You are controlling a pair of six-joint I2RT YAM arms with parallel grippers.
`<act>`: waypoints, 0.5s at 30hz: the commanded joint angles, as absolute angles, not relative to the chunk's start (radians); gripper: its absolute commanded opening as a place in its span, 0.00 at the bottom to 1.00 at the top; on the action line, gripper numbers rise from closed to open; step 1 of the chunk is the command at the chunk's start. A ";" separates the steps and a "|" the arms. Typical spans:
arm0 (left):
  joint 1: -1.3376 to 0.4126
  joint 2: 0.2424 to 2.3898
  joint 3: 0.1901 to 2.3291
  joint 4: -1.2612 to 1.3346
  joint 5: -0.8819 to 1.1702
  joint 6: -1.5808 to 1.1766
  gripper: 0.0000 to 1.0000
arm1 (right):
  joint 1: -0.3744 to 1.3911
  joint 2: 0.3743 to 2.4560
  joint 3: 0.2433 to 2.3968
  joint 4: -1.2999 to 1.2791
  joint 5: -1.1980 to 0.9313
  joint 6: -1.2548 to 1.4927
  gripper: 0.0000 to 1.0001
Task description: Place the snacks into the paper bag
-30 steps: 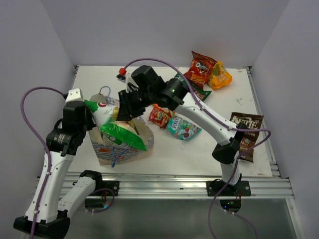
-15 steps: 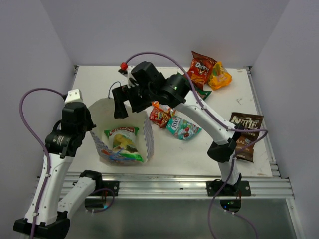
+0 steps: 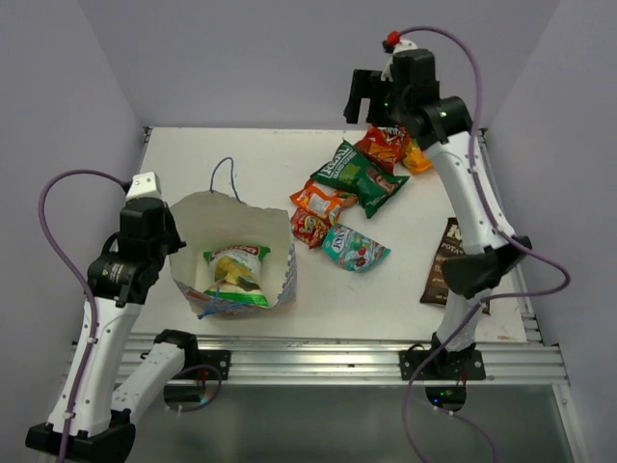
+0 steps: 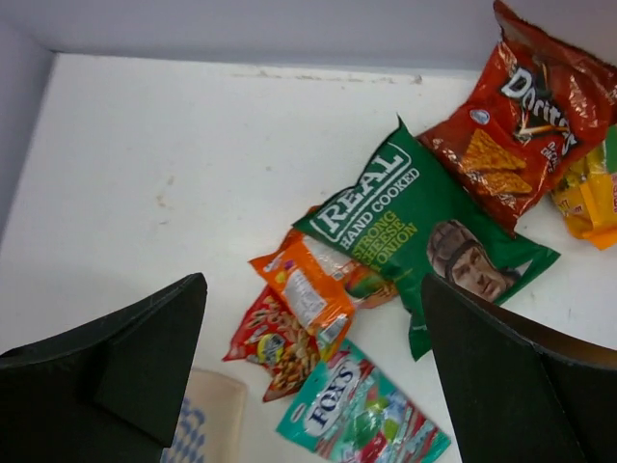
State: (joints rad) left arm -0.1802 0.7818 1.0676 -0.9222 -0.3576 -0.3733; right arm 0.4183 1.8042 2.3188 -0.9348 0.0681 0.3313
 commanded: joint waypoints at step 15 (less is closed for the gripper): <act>-0.184 0.768 1.083 -0.927 -0.396 -0.374 0.00 | 0.328 2.381 2.211 -0.779 0.182 0.184 0.80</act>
